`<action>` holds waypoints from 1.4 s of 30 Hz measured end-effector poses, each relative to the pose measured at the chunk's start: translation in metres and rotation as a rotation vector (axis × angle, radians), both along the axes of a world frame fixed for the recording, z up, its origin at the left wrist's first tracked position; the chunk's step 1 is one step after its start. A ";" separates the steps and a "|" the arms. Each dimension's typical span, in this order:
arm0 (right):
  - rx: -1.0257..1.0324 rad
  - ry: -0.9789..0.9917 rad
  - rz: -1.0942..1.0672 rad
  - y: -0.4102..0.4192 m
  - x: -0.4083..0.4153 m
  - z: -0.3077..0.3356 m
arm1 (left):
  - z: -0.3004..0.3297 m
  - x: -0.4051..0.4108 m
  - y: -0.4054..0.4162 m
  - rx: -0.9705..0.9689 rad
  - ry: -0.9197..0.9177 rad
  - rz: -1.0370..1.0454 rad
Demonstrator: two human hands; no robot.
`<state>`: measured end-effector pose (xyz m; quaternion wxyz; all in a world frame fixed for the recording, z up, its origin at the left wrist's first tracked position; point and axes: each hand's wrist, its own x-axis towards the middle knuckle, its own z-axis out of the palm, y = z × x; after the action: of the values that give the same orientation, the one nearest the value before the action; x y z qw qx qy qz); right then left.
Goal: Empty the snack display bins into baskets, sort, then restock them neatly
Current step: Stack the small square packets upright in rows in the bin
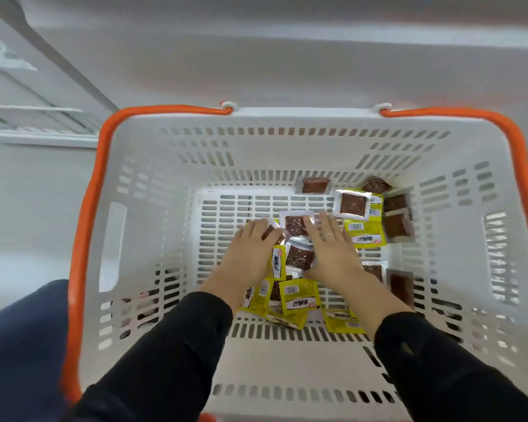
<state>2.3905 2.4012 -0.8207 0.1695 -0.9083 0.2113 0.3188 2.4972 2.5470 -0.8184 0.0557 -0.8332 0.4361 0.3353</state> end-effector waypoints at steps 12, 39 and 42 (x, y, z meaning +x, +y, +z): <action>-0.125 -0.139 0.138 0.018 0.018 -0.006 | -0.009 -0.017 0.008 -0.148 0.027 0.327; 0.393 -0.168 -0.742 0.026 -0.004 0.043 | 0.051 -0.012 0.041 -0.672 0.749 1.562; 0.702 -0.364 -1.128 0.026 0.000 0.073 | 0.083 -0.011 0.034 -0.834 0.916 1.562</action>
<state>2.3900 2.4273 -0.7477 0.6266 -0.5899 0.5040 0.0737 2.4862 2.5811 -0.7355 -0.6513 -0.6295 -0.1721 0.3871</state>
